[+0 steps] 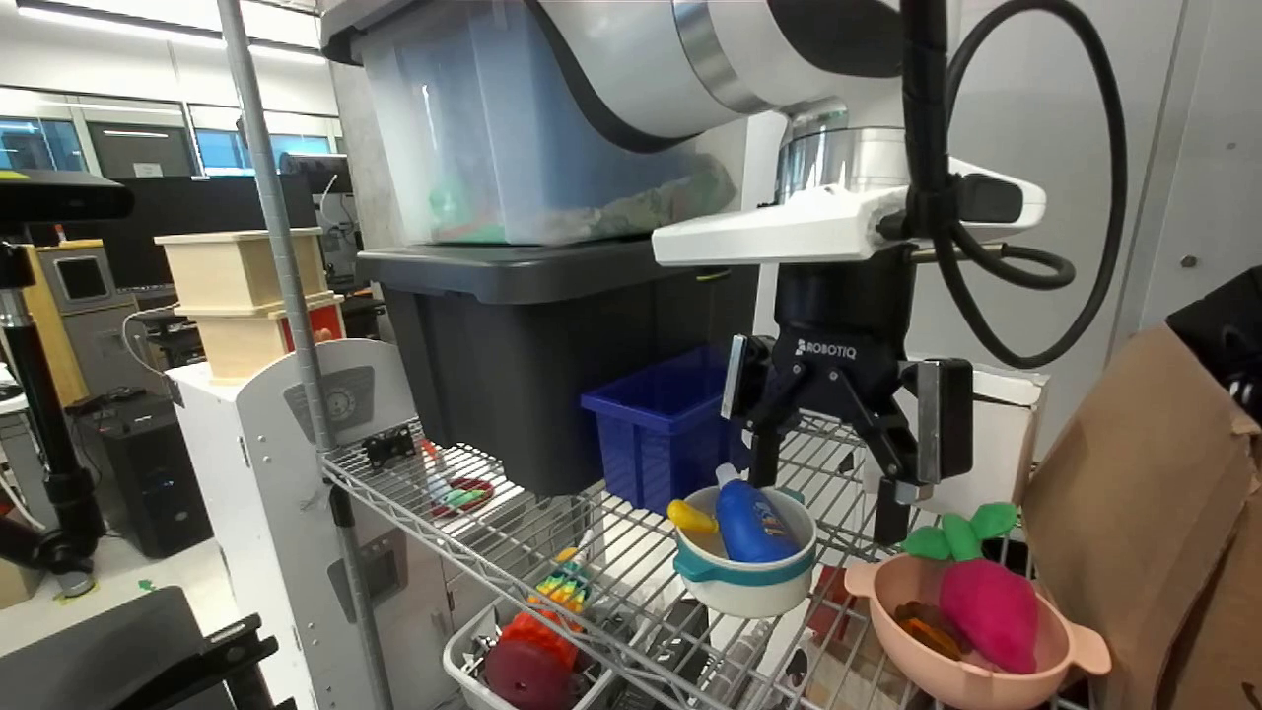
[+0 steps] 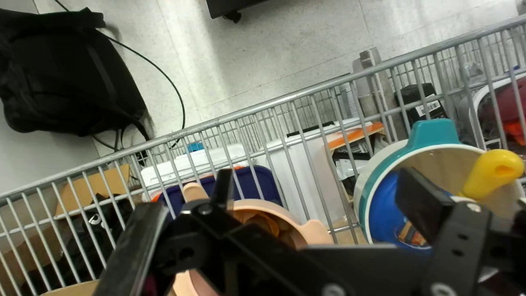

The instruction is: Move the brown doll to the left bowl

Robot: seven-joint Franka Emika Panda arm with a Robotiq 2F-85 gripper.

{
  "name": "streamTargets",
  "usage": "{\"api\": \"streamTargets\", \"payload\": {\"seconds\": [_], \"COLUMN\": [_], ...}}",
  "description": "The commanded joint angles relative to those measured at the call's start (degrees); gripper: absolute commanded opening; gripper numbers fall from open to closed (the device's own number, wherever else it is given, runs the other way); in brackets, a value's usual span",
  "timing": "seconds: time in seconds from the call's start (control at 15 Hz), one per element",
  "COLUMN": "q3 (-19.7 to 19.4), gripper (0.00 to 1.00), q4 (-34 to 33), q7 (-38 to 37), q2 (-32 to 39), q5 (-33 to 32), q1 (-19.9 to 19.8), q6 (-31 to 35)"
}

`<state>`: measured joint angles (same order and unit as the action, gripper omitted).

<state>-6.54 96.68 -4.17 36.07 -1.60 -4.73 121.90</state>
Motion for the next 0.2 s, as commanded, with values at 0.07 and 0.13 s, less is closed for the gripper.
{"api": "streamTargets", "payload": {"seconds": [0.07, 0.13], "q3": [0.5, 0.6], "gripper": [1.00, 1.00], "q4": [0.0, 0.1], "q7": [0.3, 0.3], "q2": [-0.1, -0.1], "q5": [-0.2, -0.2], "q1": [-0.2, -0.2], "q6": [-0.2, -0.2]}}
